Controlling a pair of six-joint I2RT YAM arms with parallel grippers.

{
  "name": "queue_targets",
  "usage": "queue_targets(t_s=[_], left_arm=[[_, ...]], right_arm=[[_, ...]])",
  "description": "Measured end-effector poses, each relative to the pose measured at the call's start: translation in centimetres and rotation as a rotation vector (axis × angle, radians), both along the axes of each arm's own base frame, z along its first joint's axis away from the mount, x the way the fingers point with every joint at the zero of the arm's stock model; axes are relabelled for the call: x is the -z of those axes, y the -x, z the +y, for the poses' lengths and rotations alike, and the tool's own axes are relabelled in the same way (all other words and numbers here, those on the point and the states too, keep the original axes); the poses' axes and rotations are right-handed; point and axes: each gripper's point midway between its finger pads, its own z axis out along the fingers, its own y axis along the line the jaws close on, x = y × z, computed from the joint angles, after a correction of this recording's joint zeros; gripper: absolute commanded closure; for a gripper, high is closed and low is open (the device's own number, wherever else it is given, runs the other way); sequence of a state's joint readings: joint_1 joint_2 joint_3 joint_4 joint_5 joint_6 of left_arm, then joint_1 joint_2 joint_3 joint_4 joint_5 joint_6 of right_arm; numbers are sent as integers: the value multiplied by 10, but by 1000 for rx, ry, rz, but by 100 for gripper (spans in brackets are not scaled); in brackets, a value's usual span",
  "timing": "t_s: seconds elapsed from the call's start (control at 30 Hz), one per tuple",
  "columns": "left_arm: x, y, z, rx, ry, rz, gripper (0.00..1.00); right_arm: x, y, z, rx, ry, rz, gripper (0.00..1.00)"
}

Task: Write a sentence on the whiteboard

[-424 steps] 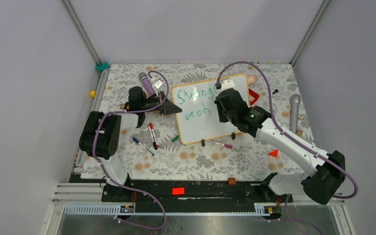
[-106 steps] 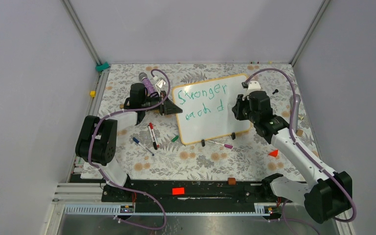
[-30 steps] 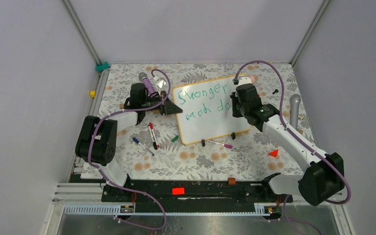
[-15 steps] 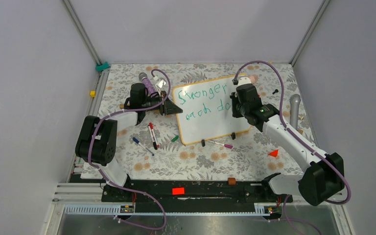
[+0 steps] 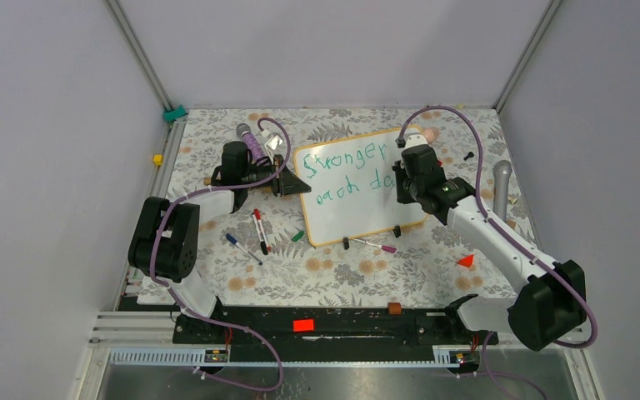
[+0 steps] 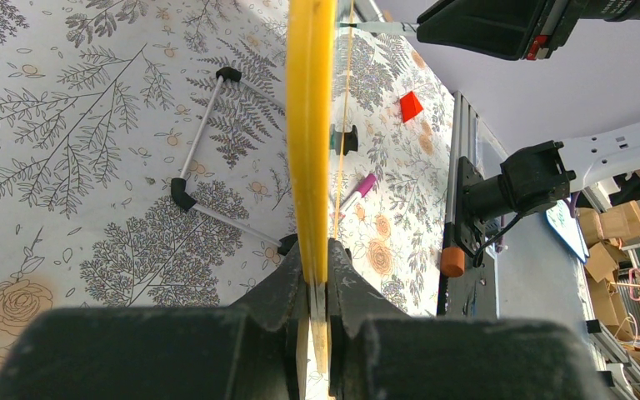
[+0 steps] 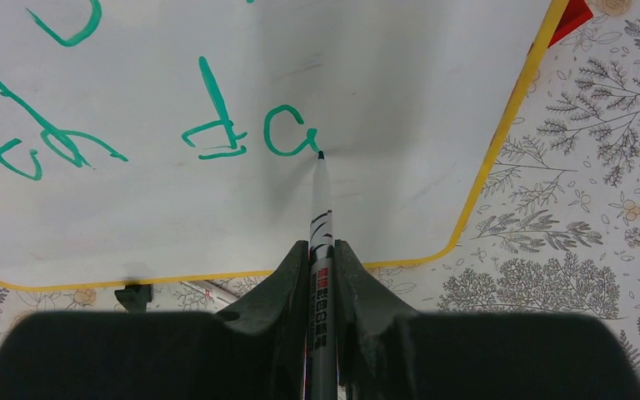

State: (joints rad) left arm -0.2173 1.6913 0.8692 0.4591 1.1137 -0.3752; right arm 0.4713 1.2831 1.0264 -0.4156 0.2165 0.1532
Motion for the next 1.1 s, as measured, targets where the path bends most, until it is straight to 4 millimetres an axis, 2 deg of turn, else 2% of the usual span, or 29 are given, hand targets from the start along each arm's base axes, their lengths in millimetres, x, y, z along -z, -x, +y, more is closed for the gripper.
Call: queue_targets(t_s=[0.2,0.43,0.5,0.77,1.1], left_arm=[[0,0,0,1,0,-2,100],[0,0,0,1,0,-2,100],[0,0,0,1,0,-2,100],[0,0,0,1,0,-3,100],[0,0,0,1,0,-3,100]], right_arm=[[-6,3,-2,2,-5,-15,100],[-45,8,-4,-1,-68,-131,100],[-49,9,-5,1,-73,-142,100],[-32,0,-11,32,-45,-94,100],[-31,-11,-16,55,-54,-110,100]])
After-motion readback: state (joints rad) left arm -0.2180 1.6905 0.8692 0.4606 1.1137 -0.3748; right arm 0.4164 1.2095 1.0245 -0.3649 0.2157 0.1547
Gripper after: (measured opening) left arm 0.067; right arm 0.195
